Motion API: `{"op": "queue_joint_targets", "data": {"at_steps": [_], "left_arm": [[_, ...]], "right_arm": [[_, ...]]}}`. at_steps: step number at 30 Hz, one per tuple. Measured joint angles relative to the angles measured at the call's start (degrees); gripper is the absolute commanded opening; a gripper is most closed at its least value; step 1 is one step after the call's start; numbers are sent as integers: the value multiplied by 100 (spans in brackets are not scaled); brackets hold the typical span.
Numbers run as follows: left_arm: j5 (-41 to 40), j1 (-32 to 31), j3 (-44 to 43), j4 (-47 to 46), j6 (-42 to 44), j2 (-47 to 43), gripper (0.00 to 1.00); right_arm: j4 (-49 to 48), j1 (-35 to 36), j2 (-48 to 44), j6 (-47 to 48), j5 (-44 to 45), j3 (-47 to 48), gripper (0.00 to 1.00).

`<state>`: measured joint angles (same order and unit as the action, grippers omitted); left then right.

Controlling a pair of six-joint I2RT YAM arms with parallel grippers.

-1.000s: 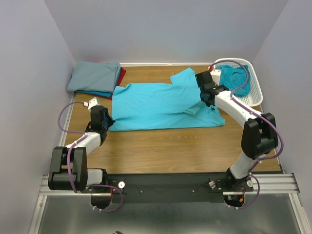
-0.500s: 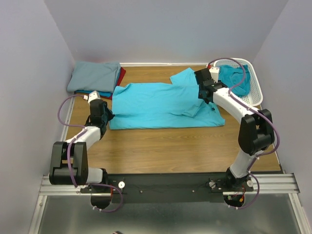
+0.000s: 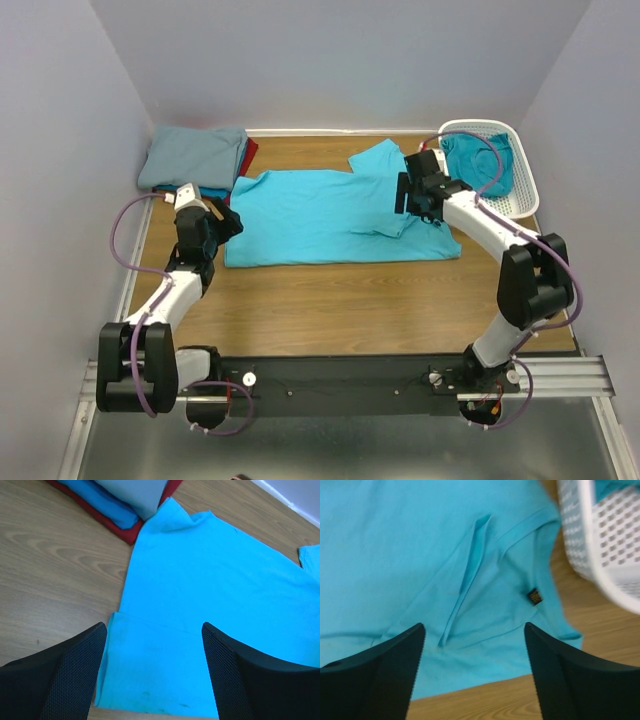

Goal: Fold and stack the t-shirts
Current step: Fold the tshirt

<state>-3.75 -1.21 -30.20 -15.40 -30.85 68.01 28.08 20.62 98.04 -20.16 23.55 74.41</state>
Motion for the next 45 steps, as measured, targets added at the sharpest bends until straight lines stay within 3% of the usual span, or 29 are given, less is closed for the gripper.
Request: {"op": "queue_joint_targets", "data": {"at_steps": [5,11,25,35,45], "left_arm": [[391,-68,229,-177,59,2,84],[588,-79,356,-306,111,2,84],[686,-79,463,-387,166,-118,84],[693,-79,463,-387,195,-146,84],[691,-79,463,-387,199,-146,84]], "right_arm": [[-319,0,-354,-175,-1045,-916,68],[-619,0,-356,-356,-1692,-1508,61],[-1158,0,175,-446,-1856,-1456,49],[-1220,0,214,-444,-1871,-1335,17],[-1259,0,387,-442,-1891,-1141,1]]}}
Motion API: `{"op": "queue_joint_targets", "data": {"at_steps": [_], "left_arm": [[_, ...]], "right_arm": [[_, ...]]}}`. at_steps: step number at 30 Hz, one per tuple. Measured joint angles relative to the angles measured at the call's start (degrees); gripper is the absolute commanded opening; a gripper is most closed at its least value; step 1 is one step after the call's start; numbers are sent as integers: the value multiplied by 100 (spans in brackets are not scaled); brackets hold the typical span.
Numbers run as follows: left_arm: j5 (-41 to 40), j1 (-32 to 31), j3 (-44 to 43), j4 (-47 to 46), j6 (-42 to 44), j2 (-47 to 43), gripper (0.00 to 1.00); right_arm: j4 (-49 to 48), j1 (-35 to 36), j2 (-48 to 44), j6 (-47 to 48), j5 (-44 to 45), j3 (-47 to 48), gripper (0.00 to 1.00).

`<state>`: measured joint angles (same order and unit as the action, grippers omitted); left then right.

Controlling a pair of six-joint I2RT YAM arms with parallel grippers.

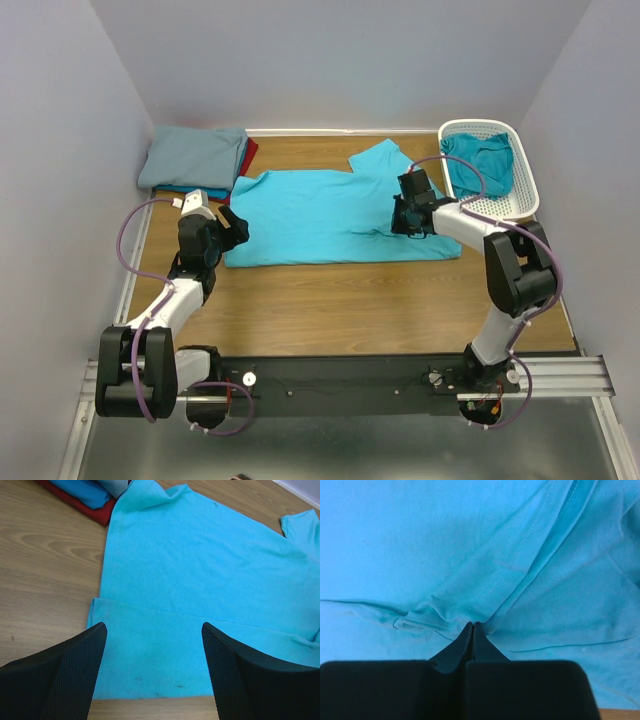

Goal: Fold and stack the t-shirts
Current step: Fold the tshirt

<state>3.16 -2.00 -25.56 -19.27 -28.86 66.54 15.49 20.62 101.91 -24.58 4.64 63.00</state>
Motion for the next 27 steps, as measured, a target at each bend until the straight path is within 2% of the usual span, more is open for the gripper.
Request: {"op": "queue_joint_targets", "data": {"at_steps": [15,27], "left_arm": [[0,0,0,-2,31,24,84],[0,0,0,-2,42,162,84]], "right_arm": [[-52,0,745,9,-177,1019,0],[-57,0,1108,17,-463,1469,1]]}}
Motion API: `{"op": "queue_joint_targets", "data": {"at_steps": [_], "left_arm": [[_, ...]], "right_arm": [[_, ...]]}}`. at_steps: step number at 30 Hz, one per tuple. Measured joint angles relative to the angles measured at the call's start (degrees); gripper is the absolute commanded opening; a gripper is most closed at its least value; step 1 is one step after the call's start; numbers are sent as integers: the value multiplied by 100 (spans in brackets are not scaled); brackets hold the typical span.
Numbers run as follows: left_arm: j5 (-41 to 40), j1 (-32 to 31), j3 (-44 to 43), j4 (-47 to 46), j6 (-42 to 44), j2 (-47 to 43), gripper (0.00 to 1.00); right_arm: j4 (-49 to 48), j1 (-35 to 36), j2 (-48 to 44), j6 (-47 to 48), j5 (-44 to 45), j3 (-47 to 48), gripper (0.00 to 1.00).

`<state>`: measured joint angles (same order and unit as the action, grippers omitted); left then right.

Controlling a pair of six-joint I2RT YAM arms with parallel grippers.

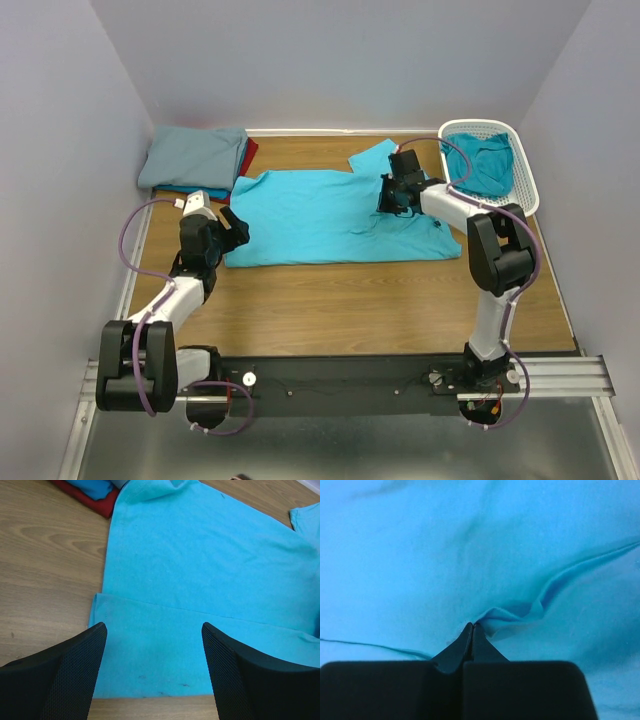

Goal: Fold and stack the t-shirts
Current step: Fold the tshirt

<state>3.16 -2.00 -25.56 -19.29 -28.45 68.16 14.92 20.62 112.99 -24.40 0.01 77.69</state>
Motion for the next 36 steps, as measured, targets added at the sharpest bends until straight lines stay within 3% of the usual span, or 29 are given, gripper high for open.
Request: {"op": "queue_joint_targets", "data": {"at_steps": [14,17,20,21,26,30,36], "left_arm": [[2,0,0,-9,17,92,84],[2,0,0,-26,20,105,84],[2,0,0,-35,37,142,84],[0,0,0,-35,52,157,84],[-11,-35,-15,-24,101,170,84],[-96,-291,-140,31,118,168,84],[-249,-1023,-461,-24,52,278,84]], "right_arm": [[-9,33,175,0,-337,385,0],[-7,44,243,2,-396,424,4],[-9,44,293,13,-439,442,46],[-7,44,297,17,-446,442,71],[-7,44,280,55,-439,442,99],[4,44,31,83,-330,332,100],[-37,44,-1102,114,-59,-192,100]]}}
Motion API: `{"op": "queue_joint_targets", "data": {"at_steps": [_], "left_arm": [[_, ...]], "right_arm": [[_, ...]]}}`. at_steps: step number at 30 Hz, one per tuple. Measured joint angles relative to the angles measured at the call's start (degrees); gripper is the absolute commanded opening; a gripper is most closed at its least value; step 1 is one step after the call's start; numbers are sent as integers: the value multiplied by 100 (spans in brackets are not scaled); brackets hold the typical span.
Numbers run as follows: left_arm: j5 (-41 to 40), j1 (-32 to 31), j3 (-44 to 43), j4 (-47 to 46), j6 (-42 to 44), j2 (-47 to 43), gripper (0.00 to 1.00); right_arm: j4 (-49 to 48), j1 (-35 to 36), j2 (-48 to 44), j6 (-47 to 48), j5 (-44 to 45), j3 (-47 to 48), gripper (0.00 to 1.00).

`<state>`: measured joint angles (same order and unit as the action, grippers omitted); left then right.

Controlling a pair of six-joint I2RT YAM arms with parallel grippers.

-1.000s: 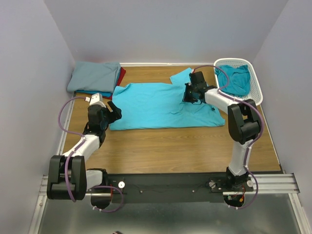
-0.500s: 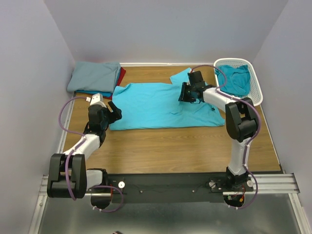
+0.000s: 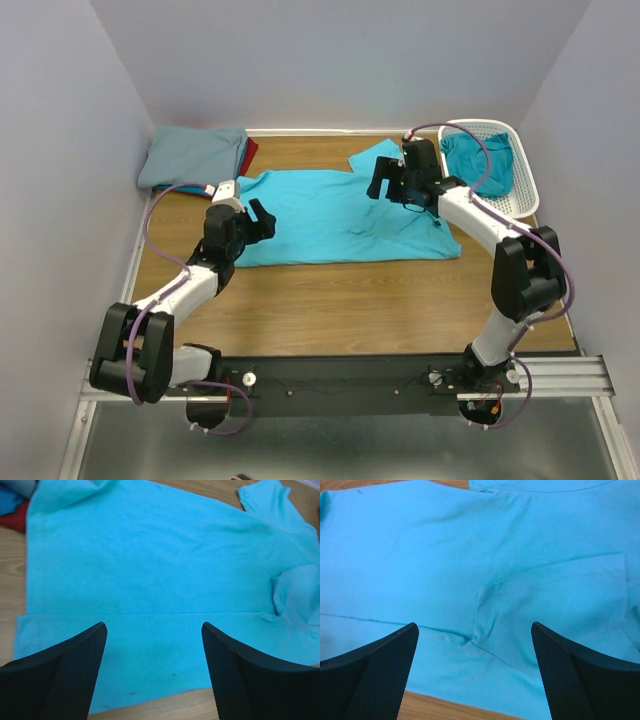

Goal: Fold and stack the t-shirts
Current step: Fold the tshirt

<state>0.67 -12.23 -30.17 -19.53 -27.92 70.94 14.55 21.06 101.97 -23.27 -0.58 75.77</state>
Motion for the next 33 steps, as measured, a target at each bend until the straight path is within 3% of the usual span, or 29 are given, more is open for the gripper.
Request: {"op": "queue_joint_targets", "data": {"at_steps": [5,16,26,33], "left_arm": [[122,-348,-258,-321,-144,662,84],[748,-409,-389,-986,-409,1954,84],[798,-409,-24,-1263,-498,2044,84],[796,-409,299,-1241,-498,1646,84]], "right_arm": [[-114,0,-509,-33,195,-603,100],[-7,0,-321,-192,619,-1641,100],[-378,4,-603,-450,704,-2323,100],[-529,4,-1255,-787,455,-3036,100]]}}
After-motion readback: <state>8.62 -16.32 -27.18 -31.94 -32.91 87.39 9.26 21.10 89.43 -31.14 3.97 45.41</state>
